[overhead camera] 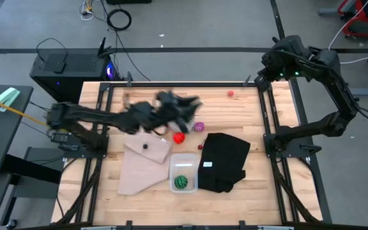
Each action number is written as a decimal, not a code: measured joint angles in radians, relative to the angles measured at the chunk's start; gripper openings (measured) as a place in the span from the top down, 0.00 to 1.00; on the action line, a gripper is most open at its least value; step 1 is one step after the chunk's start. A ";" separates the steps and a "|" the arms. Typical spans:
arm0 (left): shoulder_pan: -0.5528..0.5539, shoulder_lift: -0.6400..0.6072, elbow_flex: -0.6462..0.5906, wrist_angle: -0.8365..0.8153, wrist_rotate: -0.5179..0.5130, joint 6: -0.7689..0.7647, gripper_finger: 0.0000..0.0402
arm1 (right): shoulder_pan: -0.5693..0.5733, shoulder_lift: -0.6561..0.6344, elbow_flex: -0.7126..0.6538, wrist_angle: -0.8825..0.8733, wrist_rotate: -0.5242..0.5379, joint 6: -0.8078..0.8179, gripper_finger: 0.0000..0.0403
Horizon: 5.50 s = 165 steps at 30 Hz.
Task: Pick and placing Produce into tupperware
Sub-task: Put the pink peach into the transparent container
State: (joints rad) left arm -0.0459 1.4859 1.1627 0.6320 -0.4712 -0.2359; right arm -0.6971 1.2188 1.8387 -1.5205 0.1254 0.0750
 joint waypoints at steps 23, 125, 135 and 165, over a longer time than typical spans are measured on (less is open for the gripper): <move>0.059 -0.613 -0.258 -1.066 -0.033 -0.258 0.55 | -0.126 0.306 -0.440 0.409 -0.099 0.125 0.66; 0.080 -0.608 -0.256 -1.122 -0.004 -0.308 0.56 | -0.328 0.784 -0.381 0.515 -0.239 0.480 0.71; 0.079 -0.608 -0.256 -1.122 -0.015 -0.302 0.55 | -0.321 0.784 -0.381 0.515 -0.261 0.467 0.73; 0.080 -0.608 -0.256 -1.123 -0.014 -0.270 0.54 | -0.040 0.304 -0.381 0.565 -0.369 0.462 0.73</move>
State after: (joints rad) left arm 0.0337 0.8776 0.9062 -0.4908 -0.4854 -0.5060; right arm -0.7367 1.5233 1.4574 -0.9553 -0.2435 0.5367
